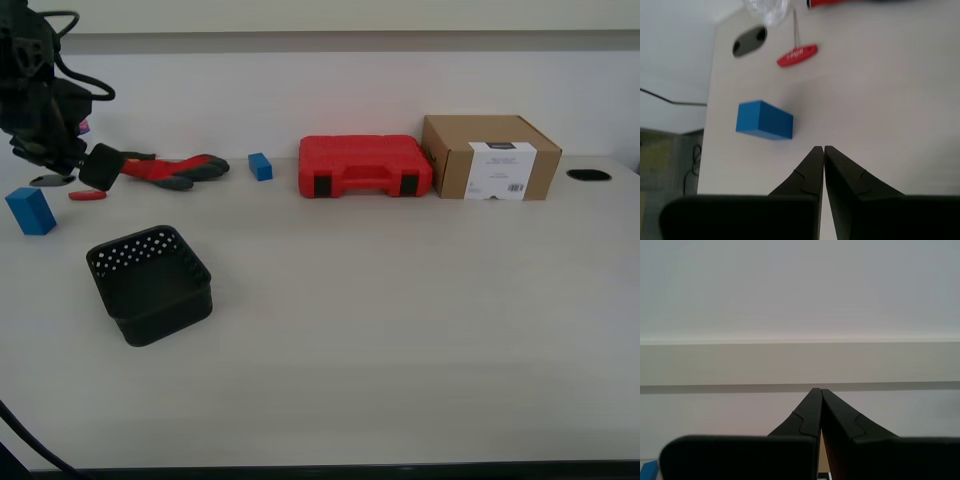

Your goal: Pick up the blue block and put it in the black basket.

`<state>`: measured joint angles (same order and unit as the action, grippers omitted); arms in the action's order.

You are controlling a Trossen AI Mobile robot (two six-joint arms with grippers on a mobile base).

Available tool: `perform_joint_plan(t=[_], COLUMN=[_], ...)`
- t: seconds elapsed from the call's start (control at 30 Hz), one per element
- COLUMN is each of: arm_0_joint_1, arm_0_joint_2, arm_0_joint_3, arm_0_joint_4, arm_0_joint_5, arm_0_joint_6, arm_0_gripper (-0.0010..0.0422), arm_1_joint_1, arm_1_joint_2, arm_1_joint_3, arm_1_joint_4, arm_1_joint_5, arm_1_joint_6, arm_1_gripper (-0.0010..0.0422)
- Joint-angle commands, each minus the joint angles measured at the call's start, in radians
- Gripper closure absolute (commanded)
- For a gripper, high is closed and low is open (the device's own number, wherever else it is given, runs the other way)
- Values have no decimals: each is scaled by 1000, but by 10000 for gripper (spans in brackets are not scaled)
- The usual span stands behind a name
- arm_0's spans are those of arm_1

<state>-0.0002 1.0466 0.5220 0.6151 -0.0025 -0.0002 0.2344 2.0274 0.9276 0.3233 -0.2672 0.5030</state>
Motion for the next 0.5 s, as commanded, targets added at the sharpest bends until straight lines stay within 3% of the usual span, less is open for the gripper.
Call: perform_joint_plan(t=[0.03, 0.2, 0.33, 0.5], arm_0_joint_1=[0, 0, 0, 0], arm_0_joint_2=[0, 0, 0, 0], arm_0_joint_3=[1, 1, 1, 1], arm_0_joint_4=[2, 2, 2, 2], arm_0_joint_5=[0, 0, 0, 0], arm_0_joint_6=[0, 0, 0, 0], arm_0_gripper=[413, 413, 413, 413], arm_1_joint_1=[54, 140, 200, 254], arm_1_joint_2=[74, 114, 113, 114], arm_1_joint_3=[140, 313, 384, 426], arm_1_joint_4=[-159, -373, -418, -465], arm_1_joint_5=[6, 95, 156, 216], arm_1_joint_6=[3, -12, -9, 6], arm_1_gripper=[413, 412, 411, 362])
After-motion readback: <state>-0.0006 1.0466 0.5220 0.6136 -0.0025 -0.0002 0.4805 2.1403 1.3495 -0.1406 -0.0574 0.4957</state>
